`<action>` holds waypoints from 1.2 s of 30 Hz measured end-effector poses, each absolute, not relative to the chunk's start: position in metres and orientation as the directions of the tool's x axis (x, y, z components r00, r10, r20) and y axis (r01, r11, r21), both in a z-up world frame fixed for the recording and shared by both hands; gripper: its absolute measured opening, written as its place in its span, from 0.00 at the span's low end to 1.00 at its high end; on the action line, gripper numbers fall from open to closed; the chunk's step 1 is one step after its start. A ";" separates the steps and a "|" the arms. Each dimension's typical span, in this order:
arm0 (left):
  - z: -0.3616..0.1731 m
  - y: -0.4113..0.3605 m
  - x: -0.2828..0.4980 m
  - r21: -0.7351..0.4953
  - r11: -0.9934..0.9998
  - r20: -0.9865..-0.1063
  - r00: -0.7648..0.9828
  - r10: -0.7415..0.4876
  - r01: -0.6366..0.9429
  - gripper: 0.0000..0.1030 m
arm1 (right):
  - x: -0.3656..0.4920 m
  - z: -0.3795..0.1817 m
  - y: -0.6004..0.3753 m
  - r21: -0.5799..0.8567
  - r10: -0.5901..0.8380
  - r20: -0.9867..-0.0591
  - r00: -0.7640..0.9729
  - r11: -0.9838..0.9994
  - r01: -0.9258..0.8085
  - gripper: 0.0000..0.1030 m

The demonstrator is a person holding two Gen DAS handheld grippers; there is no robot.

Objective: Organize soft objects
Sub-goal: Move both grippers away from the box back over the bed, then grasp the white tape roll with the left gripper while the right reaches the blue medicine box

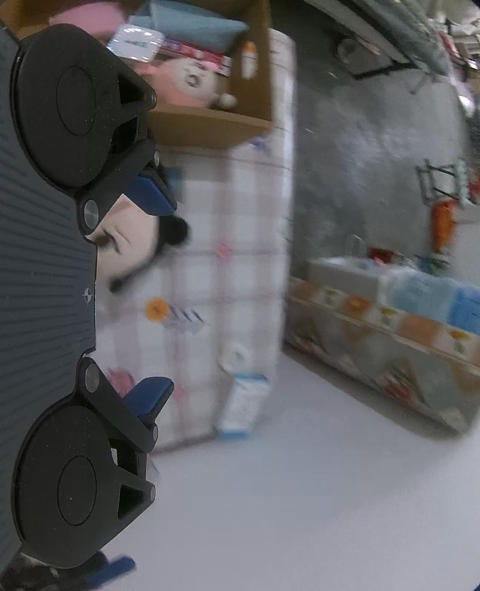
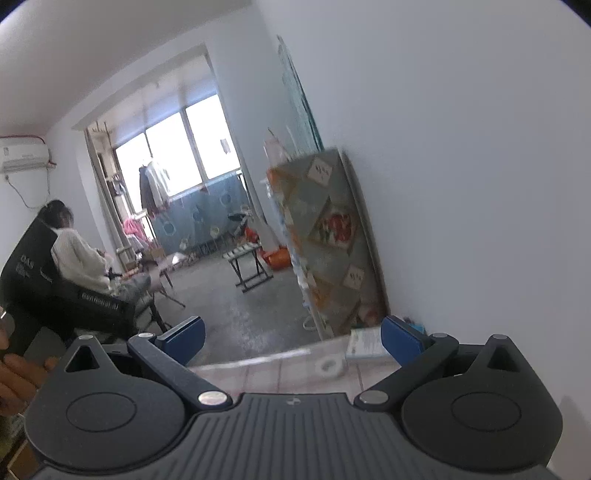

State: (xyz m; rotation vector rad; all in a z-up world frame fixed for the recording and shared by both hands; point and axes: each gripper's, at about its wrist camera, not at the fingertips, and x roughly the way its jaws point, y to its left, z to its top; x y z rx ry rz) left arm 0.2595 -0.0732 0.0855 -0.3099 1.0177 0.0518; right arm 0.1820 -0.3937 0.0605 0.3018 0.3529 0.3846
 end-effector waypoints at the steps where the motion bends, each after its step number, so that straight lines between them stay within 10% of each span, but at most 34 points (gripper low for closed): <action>1: 0.095 -0.075 0.261 -0.244 0.953 -0.829 0.549 -0.110 -0.178 0.93 | 0.182 0.069 -0.392 0.336 0.409 -0.266 0.873 0.888 -0.314 0.62; 8: 0.111 -0.095 0.293 -0.277 0.950 -0.729 0.676 -0.110 -0.144 0.96 | 0.223 0.103 -0.373 0.226 0.364 -0.285 0.887 0.925 -0.307 0.62; 21: -0.078 -0.111 0.442 -0.263 0.947 -0.895 0.412 -0.169 -0.183 0.91 | 0.360 0.010 -0.364 0.245 0.312 -0.538 0.783 0.947 -0.210 0.62; 36: -0.113 -0.163 0.471 -0.168 0.986 -0.897 0.417 -0.144 -0.020 0.77 | 0.389 -0.028 -0.363 0.240 0.317 -0.566 0.761 0.947 -0.215 0.62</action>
